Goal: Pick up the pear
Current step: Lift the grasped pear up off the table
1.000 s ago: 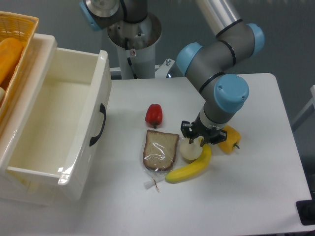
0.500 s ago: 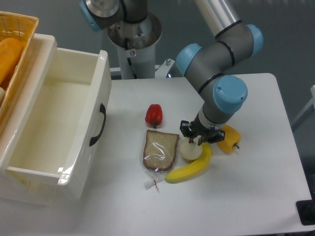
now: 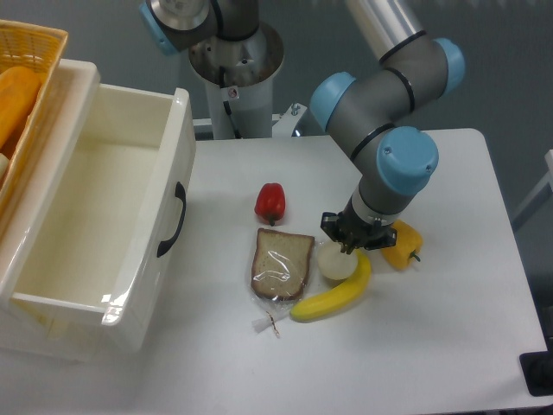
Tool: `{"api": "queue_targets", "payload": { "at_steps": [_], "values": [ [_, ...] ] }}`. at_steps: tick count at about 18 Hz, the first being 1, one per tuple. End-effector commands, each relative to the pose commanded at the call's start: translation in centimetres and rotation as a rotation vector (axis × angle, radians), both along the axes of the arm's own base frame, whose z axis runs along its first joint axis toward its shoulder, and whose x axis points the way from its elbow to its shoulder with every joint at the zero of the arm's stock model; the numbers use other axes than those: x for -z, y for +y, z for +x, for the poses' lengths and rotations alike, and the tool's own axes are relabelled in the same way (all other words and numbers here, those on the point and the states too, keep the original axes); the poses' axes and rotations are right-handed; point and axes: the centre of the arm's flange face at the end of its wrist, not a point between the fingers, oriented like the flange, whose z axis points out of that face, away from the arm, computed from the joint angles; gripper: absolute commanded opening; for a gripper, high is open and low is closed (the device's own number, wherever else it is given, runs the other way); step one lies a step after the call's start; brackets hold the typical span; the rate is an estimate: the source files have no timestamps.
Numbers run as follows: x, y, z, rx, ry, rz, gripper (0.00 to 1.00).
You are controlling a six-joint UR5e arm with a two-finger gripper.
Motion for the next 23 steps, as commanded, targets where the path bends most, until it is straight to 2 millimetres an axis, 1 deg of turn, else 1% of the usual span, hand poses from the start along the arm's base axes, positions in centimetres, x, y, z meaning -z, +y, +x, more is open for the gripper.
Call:
{"api": "queue_targets", "payload": {
  "at_steps": [3,4,8,12,14,16,17,19,23],
  "values": [
    [-1.1,-0.2,-0.5,0.001,0.028,-0.005,0.00],
    [-2.0,-0.7,-1.1,-0.004,0.047,-0.007,0.00],
    [-4.3,-0.8,-2.5,0.095,0.109,-0.011,0.00],
    [-6.7,-1.8,-4.4,0.165,0.169,-0.035,0.00],
    [-7.0,-1.8,-5.0,0.197,0.165,-0.039,0.00],
    [-7.4,-1.9,-5.1,0.289,0.173,-0.052,0.00],
    [-7.7,-2.1,-5.1,0.308,0.171,-0.066,0.00],
    [-8.2,-2.0,-5.2,0.315,0.162,-0.072,0.00],
    [-8.5,-2.2,-5.3,0.312,0.164,-0.065,0.00]
  ]
}}
